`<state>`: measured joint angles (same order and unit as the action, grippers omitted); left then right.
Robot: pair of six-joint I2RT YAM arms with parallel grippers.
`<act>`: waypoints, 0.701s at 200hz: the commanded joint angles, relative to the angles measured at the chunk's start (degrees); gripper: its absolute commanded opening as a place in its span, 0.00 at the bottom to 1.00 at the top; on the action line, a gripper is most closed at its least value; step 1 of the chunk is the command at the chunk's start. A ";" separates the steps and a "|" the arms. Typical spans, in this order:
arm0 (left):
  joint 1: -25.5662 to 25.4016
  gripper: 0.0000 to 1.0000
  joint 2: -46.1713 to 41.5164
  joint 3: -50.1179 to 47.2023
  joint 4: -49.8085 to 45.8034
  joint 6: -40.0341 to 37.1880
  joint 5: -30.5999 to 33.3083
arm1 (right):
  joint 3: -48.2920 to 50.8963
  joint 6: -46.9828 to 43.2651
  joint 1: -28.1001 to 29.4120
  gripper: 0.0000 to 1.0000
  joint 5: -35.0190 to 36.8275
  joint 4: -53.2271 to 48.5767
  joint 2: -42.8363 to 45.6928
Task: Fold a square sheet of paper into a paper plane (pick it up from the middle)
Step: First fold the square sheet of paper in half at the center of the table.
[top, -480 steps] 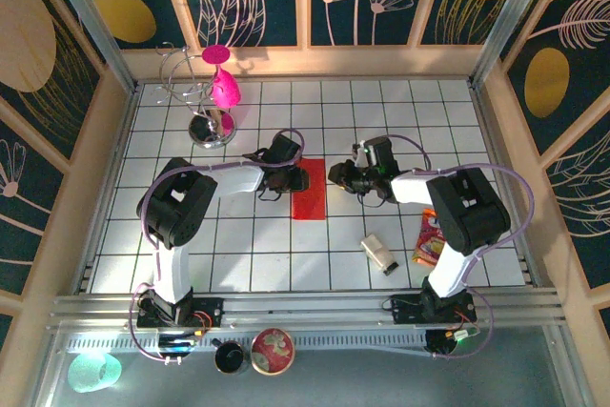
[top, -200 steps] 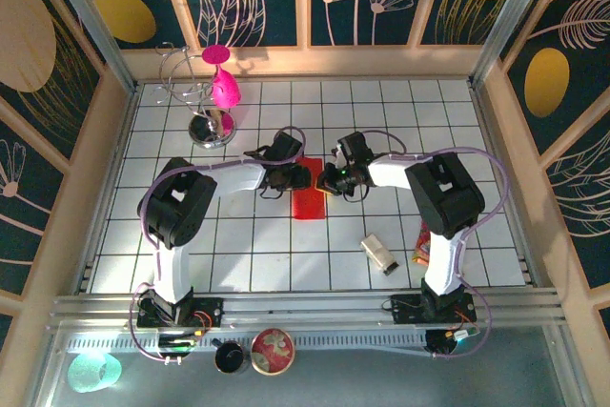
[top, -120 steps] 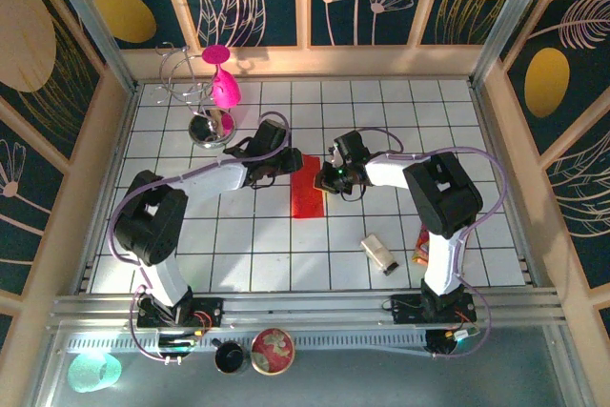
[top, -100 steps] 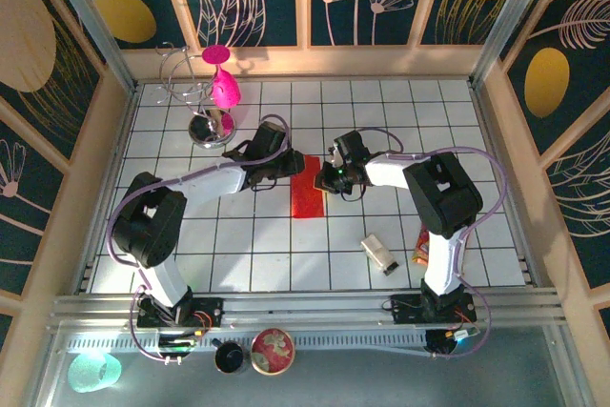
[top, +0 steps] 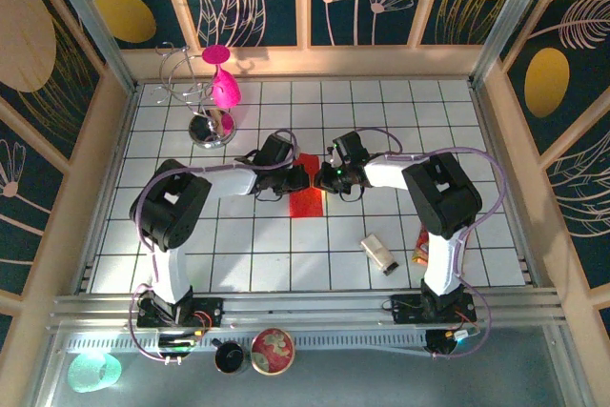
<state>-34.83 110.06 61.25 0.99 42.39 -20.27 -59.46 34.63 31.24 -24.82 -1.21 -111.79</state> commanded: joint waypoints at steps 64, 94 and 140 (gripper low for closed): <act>0.02 0.06 2.73 2.73 -2.10 -1.79 -0.44 | 4.76 -0.74 2.03 0.09 11.67 -9.60 -8.05; 0.01 0.06 2.99 3.29 -2.13 -1.92 -0.39 | 4.57 -1.39 2.00 0.09 12.07 -10.23 -8.50; 0.22 0.05 4.60 2.80 -2.69 -2.48 -0.08 | 4.62 -3.03 1.99 0.09 12.93 -11.62 -8.94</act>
<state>-34.81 112.73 63.57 -0.30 41.12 -20.53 -59.22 34.30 31.99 -22.87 -0.45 -111.74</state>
